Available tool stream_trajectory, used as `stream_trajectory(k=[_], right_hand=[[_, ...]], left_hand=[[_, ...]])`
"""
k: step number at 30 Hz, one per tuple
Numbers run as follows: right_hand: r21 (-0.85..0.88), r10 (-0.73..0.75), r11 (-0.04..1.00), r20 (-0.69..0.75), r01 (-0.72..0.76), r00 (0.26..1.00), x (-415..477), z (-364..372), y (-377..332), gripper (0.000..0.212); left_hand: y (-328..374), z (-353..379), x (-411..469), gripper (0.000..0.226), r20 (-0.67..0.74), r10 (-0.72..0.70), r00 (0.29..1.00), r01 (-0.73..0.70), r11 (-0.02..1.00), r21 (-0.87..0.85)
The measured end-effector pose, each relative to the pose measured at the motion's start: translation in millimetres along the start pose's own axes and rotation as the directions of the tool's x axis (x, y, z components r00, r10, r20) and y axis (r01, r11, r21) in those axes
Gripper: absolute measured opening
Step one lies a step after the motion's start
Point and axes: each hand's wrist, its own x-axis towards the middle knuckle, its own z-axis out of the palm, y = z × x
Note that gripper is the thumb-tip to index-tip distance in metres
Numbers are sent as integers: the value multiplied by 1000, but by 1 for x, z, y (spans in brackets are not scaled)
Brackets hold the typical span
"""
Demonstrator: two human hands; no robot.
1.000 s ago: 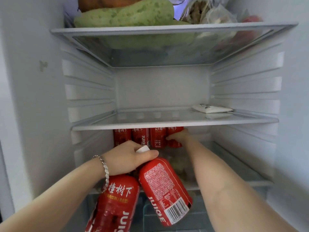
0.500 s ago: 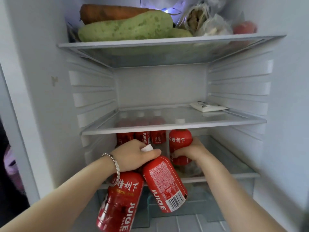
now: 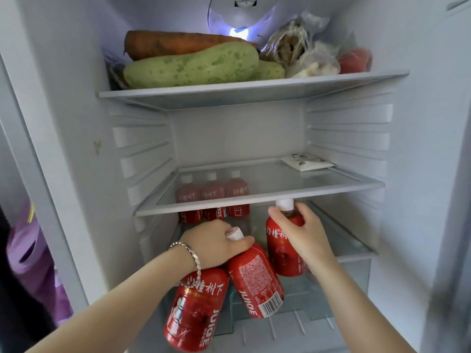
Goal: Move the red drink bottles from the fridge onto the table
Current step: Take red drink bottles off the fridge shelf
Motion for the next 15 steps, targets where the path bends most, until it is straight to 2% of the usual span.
stream_trajectory(k=[2, 6, 9, 12, 15], right_hand=[[-157, -96, 984, -69, 85, 993, -2, 1, -5, 14], [-297, -167, 947, -141, 120, 976, -9, -4, -4, 15], [-485, -183, 872, -193, 68, 964, -15, -5, -7, 28], [-678, -318, 706, -46, 204, 947, -22, -2, -17, 31], [-694, -356, 631, 137, 346, 924, -29, 1, -27, 30]], left_hand=[[2, 1, -1, 50, -5, -2, 1000, 2, 1000, 18], [8, 1, -3, 55, -4, -2, 1000, 3, 996, 89], [10, 0, -6, 58, -20, 4, 1000, -1, 990, 144], [11, -3, -11, 58, -46, -17, 999, 24, 986, 163], [14, -3, -23, 57, -106, -53, 993, 74, 977, 199]])
